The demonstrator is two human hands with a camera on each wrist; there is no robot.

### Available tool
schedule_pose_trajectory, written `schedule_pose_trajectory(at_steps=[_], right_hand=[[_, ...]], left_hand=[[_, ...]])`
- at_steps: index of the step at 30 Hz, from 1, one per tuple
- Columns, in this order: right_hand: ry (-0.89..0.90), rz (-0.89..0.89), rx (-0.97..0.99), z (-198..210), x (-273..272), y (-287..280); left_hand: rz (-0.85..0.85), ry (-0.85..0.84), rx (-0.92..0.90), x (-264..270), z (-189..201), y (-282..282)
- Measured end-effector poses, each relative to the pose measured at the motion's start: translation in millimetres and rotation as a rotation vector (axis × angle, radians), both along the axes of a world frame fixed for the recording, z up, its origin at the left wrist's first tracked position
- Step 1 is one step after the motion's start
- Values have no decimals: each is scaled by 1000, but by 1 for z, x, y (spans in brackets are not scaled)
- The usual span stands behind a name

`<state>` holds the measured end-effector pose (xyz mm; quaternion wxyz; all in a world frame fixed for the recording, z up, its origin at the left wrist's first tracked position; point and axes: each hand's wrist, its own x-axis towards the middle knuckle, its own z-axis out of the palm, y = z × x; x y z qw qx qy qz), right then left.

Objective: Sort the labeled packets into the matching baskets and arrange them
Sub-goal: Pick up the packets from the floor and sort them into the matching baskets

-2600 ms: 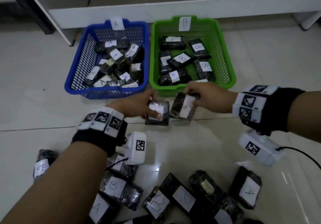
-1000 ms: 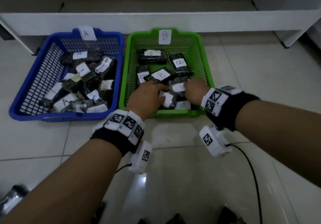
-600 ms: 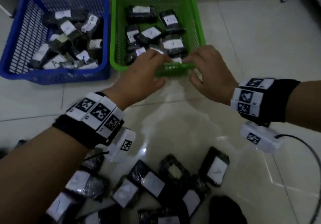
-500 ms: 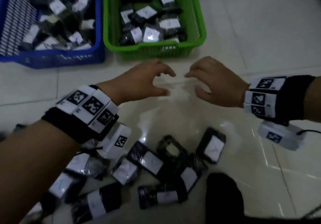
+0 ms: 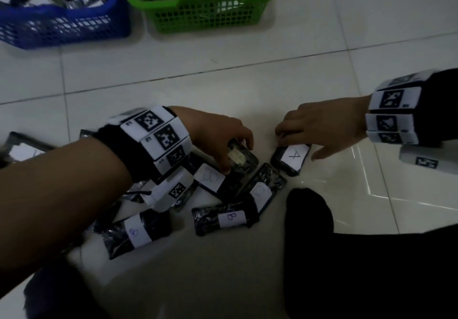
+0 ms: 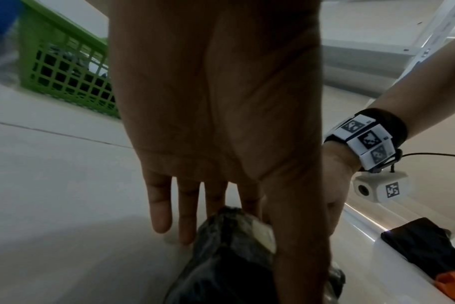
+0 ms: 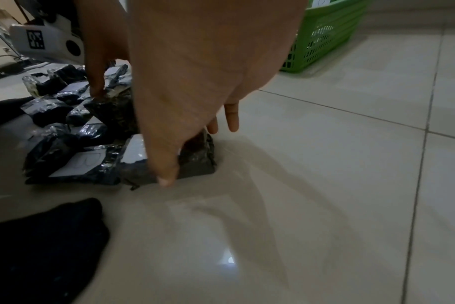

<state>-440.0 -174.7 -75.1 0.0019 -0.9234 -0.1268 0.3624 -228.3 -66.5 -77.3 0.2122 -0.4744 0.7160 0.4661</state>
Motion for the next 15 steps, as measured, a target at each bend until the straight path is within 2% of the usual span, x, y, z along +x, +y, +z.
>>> schedule_pose_trajectory(at_steps=[4, 7, 11, 15], right_hand=[[81, -65, -3, -5, 8, 0], [63, -299, 35, -1, 15, -8], [-275, -646, 154, 9, 29, -25], [-628, -859, 171, 31, 66, -45]], left_hand=[[39, 15, -22, 5, -2, 4], [119, 37, -28, 11, 1, 1], [286, 45, -50, 38, 17, -17], [558, 92, -162, 84, 47, -34]])
